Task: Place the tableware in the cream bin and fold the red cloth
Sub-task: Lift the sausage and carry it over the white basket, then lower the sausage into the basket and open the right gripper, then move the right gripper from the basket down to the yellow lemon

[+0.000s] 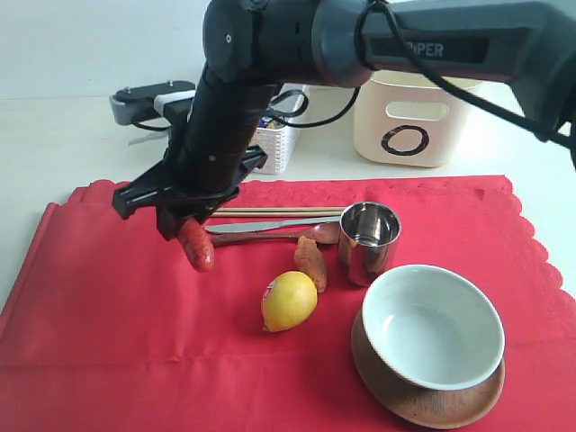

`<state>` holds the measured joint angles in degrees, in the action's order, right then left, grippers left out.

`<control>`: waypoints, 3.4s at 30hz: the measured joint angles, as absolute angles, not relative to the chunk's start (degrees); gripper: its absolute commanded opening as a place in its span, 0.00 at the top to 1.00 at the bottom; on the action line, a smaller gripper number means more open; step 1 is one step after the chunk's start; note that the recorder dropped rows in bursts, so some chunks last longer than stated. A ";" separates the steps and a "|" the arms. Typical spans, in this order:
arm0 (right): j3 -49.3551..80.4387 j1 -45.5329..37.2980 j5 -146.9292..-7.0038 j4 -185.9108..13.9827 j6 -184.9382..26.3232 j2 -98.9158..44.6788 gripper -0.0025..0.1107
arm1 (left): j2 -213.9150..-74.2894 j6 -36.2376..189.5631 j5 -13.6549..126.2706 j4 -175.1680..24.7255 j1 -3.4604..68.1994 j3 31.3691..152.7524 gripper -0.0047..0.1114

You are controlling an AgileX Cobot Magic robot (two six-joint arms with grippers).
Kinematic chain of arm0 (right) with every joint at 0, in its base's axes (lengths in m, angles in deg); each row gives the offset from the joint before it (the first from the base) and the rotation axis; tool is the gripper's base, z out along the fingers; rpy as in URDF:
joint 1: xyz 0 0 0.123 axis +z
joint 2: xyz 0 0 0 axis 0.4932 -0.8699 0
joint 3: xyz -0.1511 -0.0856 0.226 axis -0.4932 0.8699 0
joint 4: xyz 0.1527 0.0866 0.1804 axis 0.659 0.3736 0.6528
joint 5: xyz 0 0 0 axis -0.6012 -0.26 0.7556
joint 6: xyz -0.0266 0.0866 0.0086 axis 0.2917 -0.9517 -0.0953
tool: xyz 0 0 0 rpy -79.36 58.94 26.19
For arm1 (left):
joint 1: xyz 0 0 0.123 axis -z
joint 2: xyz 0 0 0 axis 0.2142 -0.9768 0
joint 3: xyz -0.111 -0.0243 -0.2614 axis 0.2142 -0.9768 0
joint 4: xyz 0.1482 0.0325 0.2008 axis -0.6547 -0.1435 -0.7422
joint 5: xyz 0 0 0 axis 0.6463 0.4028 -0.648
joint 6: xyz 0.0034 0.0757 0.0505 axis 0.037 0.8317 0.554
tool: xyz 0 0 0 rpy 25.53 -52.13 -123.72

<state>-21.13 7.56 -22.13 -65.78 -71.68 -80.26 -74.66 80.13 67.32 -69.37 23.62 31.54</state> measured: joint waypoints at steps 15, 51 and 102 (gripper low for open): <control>-25.50 -0.04 -30.01 -69.71 -73.76 -79.17 0.98 | -74.66 80.13 67.32 -69.37 23.62 31.54 0.95; -25.74 -3.54 -67.31 -85.48 -74.13 -86.80 0.83 | -74.66 80.13 67.32 -69.37 23.62 31.54 0.95; -25.74 -3.54 -34.28 -85.96 -62.09 -73.52 0.43 | -74.66 80.13 67.32 -69.37 23.62 31.54 0.95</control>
